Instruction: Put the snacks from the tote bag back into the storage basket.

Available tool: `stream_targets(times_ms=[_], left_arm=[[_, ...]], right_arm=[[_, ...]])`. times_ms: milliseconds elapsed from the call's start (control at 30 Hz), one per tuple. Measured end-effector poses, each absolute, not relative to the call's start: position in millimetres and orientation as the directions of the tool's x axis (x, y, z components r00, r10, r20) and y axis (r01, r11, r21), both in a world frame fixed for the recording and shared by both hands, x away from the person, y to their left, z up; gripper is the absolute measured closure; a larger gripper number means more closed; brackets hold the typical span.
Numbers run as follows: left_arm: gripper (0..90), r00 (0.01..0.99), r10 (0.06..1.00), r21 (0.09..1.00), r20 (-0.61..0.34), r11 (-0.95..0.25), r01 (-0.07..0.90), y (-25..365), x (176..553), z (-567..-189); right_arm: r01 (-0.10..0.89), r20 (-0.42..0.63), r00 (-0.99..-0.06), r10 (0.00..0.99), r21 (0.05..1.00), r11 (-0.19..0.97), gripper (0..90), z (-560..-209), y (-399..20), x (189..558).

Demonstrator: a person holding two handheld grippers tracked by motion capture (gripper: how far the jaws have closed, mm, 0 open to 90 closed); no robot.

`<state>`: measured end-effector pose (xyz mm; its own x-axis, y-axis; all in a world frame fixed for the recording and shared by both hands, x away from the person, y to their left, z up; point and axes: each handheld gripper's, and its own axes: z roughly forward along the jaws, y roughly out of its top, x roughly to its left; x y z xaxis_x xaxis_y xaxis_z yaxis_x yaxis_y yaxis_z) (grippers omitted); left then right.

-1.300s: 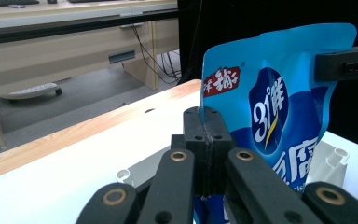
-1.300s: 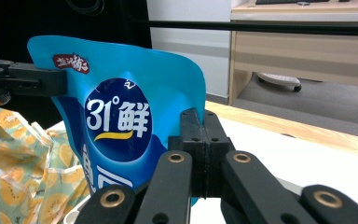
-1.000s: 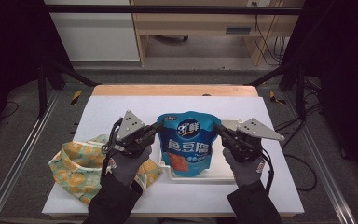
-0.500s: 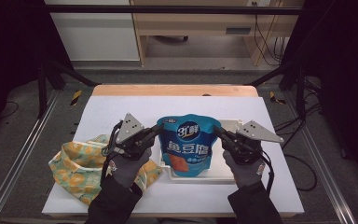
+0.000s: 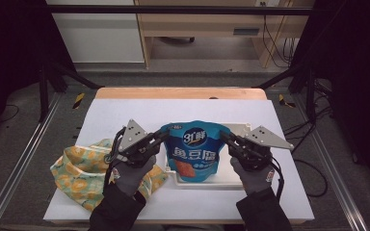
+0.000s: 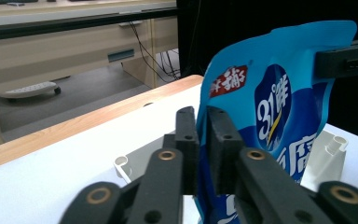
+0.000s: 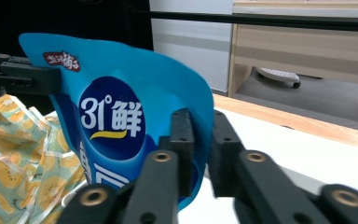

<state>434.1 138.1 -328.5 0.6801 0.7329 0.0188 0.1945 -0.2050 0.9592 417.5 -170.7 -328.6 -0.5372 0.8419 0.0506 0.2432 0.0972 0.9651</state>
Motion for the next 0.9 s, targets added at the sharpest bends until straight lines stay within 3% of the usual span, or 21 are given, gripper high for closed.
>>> stream_targets(times_ms=[367,900], left_arm=[[51.3,0.667,0.743,0.950,0.059,-0.247,0.191,149,428,-331],[39.8,0.638,0.766,0.934,0.083,-0.282,0.217,191,410,-348]], right_arm=[[0.205,0.012,-0.513,0.858,0.973,0.109,48.6,-333,-180,412],[0.211,0.015,-0.523,0.852,0.971,0.113,33.9,-345,-190,399]])
